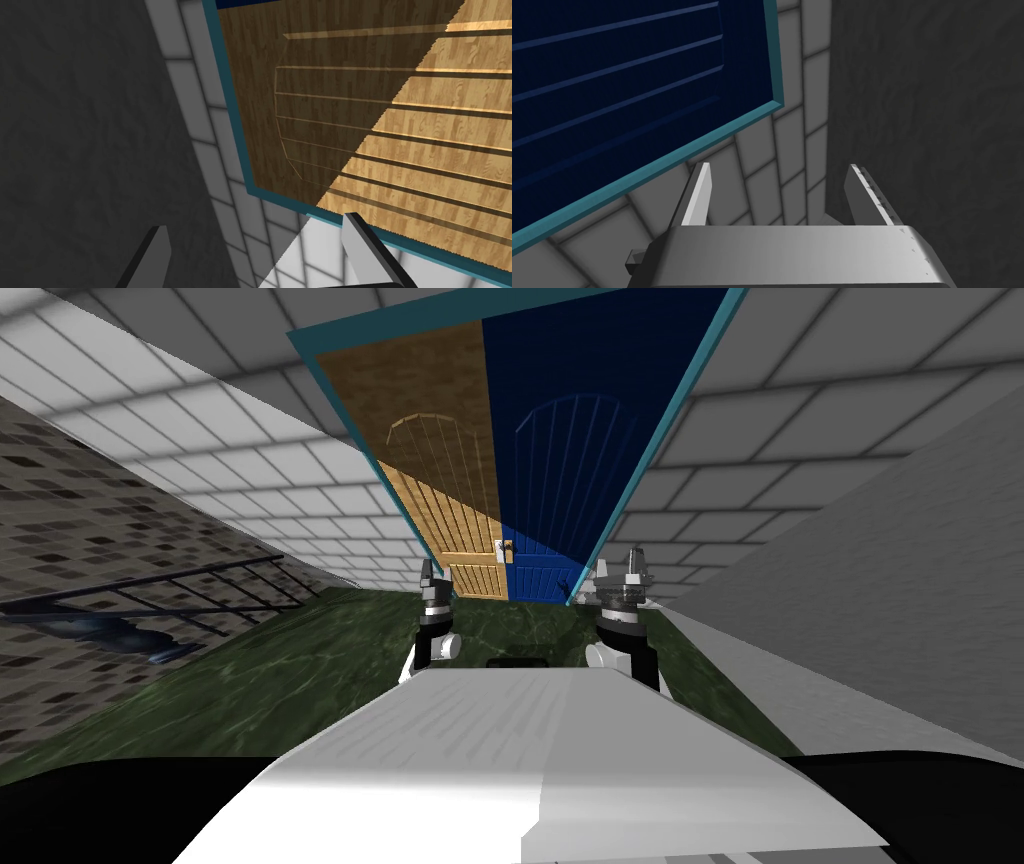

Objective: Pull the door open

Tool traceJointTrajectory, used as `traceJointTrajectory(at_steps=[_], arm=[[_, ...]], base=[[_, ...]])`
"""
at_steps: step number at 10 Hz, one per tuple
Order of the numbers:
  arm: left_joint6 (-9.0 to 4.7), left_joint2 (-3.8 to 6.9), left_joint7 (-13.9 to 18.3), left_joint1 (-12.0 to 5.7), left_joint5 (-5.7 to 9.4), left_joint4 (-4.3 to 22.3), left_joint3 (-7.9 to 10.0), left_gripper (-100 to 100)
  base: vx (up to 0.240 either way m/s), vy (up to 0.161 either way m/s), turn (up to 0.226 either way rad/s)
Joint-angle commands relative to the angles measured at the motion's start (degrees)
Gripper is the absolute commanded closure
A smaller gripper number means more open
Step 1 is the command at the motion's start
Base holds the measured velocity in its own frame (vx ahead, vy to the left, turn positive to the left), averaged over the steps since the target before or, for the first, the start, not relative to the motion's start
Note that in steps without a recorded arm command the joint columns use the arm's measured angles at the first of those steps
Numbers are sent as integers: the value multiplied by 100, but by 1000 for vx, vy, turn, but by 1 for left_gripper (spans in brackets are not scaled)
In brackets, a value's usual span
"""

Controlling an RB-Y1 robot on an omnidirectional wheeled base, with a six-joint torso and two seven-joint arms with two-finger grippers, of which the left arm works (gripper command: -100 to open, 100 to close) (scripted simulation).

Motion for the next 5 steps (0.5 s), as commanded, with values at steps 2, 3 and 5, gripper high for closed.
traceJointTrajectory(at_steps=[2, 3, 5], arm=[[106, 87, 74, -190, 21, 412, 66, -100], [146, 116, 97, -247, 25, 555, 81, -100], [229, 172, 143, -364, 34, 842, 113, -100]], base=[[106, -8, -58], [96, -16, -58], [95, -5, -62]])
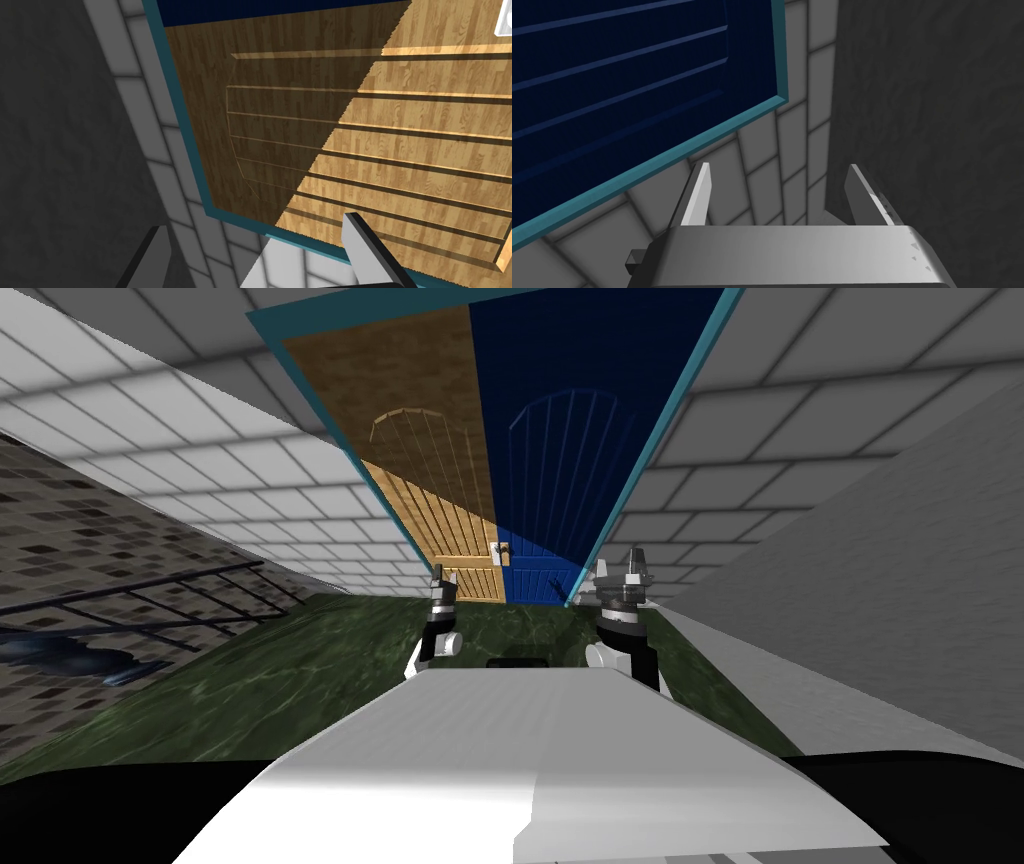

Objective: Pull the door open

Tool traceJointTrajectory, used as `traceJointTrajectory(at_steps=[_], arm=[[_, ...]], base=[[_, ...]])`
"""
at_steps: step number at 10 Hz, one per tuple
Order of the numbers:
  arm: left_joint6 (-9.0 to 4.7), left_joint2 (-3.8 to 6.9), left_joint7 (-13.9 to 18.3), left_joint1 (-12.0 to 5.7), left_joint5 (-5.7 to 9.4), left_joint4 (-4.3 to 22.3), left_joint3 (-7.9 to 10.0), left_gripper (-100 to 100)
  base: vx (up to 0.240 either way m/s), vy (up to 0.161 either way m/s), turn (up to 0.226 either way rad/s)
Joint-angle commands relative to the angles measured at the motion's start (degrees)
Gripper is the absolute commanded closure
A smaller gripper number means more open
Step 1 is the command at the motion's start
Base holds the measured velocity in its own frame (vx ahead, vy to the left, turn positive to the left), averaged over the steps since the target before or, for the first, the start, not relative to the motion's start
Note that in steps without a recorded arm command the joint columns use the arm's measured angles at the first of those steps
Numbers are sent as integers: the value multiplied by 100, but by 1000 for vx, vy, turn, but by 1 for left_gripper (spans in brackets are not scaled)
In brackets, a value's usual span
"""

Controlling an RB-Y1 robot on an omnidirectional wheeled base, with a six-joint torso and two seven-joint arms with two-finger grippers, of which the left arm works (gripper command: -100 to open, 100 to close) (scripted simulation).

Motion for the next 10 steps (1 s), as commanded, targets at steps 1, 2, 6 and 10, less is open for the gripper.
traceJointTrajectory(at_steps=[1, 2, 6, 10], arm=[[93, 46, 47, -114, 11, 232, 36, -100], [135, 73, 71, -174, 15, 378, 52, -100], [303, 178, 166, -413, 33, 966, 117, -100], [468, 274, 260, -649, 50, 1542, 179, -100]], base=[[94, -1, -60], [108, -14, -57], [100, -8, -65], [100, -1, -63]])
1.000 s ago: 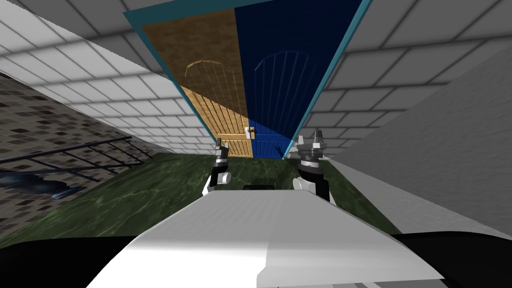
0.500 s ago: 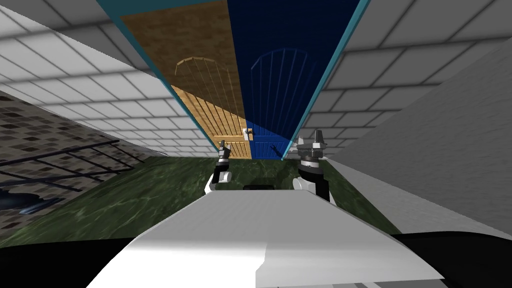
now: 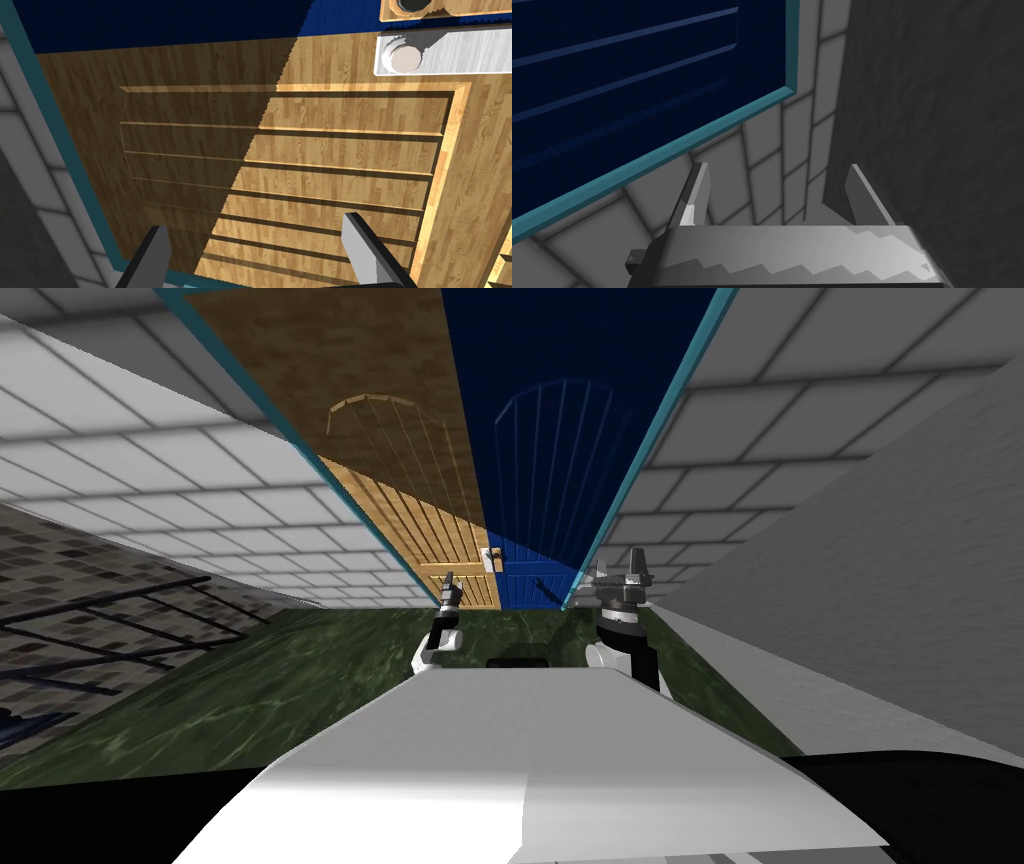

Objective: Pull the door open

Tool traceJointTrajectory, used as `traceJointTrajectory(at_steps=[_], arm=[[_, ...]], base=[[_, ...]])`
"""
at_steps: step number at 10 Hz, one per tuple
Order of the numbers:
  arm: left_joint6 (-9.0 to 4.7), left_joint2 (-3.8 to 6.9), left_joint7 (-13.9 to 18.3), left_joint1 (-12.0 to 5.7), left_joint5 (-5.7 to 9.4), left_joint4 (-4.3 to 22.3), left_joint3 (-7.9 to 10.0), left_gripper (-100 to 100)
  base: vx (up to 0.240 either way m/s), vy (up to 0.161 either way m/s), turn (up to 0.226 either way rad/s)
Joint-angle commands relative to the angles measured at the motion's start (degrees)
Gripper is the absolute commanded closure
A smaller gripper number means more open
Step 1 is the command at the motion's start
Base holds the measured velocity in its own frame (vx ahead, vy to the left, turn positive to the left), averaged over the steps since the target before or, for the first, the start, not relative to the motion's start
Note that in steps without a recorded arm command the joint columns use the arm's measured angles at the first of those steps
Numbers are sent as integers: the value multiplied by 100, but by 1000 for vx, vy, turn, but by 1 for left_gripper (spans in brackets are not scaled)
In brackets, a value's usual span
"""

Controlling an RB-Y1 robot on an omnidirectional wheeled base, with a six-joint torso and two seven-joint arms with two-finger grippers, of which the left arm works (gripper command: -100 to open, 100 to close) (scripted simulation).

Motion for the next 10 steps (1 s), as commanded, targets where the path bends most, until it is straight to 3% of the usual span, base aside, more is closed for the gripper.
traceJointTrajectory(at_steps=[1, 10], arm=[[51, 26, 34, -94, 2, 248, 18, -100], [377, 199, 219, -568, 35, 1385, 138, -100]], base=[[114, 0, -61], [101, 0, -57]])
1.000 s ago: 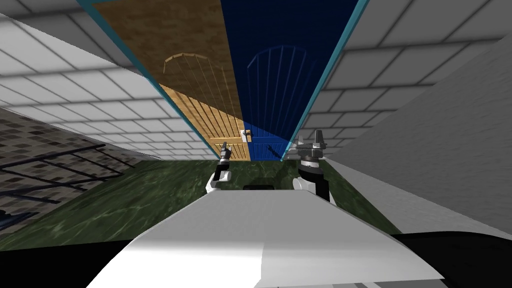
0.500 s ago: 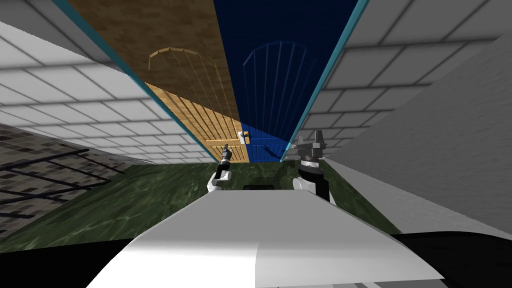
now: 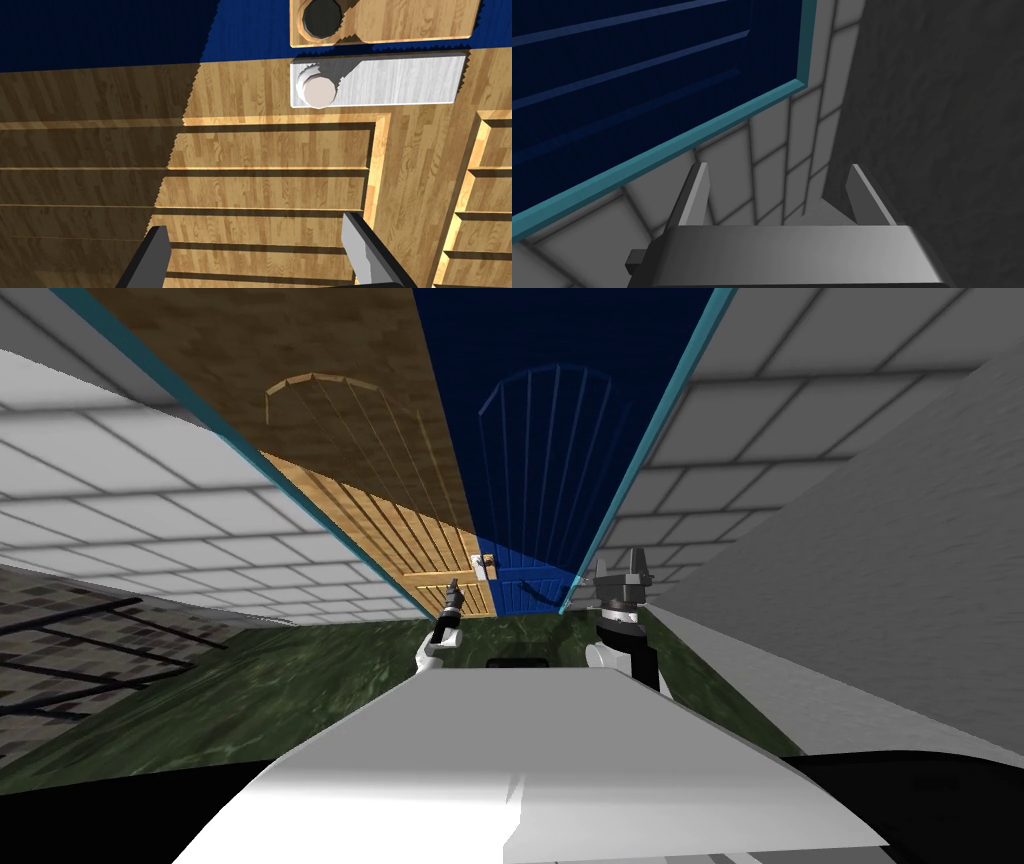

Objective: Pull the door open

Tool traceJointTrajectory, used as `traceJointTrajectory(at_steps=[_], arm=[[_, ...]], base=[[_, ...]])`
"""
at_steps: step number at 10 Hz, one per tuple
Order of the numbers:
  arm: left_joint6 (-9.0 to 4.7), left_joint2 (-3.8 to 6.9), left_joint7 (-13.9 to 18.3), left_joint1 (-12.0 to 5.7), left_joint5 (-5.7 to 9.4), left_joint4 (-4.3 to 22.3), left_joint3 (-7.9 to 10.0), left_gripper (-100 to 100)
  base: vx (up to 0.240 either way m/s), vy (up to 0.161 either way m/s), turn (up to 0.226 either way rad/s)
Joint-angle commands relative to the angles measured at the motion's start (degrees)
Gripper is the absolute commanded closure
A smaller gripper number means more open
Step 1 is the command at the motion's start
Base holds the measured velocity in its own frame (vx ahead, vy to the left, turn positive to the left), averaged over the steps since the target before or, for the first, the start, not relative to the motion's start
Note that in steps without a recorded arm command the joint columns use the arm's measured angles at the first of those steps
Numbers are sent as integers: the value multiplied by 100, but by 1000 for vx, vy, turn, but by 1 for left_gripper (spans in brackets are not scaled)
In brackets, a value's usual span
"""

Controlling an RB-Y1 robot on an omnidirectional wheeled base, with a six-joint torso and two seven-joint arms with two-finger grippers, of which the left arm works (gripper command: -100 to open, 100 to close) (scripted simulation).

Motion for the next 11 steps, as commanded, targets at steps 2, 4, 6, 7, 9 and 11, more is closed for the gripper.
traceJointTrajectory(at_steps=[2, 4, 6, 7, 9, 11], arm=[[83, 38, 46, -111, 7, 274, 27, -100], [139, 65, 77, -194, 13, 465, 46, -100], [186, 87, 105, -266, 17, 630, 62, -100], [228, 106, 128, -331, 21, 775, 75, -100], [277, 127, 157, -411, 26, 945, 90, -100], [270, 111, 148, -412, 20, 973, 87, -100]], base=[[107, 4, -51], [87, 8, -44], [90, 5, -42], [110, 1, -61], [127, 11, -50], [125, 1, -37]])
